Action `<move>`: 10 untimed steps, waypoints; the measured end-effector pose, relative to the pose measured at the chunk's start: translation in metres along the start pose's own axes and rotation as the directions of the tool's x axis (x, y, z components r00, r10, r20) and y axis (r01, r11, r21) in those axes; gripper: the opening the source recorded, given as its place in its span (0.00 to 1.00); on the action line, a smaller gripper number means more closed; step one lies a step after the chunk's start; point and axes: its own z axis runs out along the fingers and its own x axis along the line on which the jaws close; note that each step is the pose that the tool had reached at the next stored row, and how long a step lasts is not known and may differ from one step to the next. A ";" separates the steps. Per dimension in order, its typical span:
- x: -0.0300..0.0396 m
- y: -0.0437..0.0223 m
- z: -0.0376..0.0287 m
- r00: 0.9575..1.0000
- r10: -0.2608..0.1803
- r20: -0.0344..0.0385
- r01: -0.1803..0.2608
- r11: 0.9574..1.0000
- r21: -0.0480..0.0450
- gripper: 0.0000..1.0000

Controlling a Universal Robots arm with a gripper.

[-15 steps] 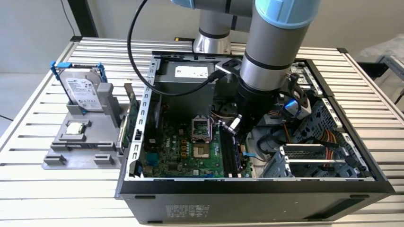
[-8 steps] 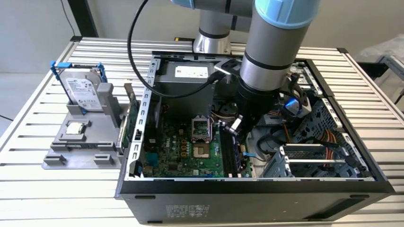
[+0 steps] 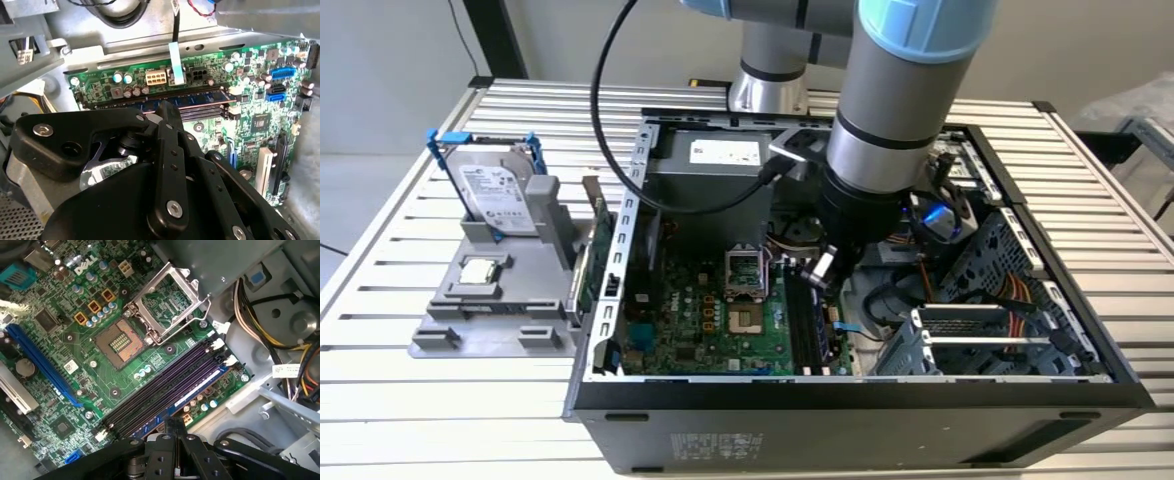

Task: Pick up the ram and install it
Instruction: 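Press down the ram until it locks into place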

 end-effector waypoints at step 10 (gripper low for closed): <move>-0.0001 0.0001 0.0025 0.994 -0.100 0.041 0.101 0.994 -0.028 0.00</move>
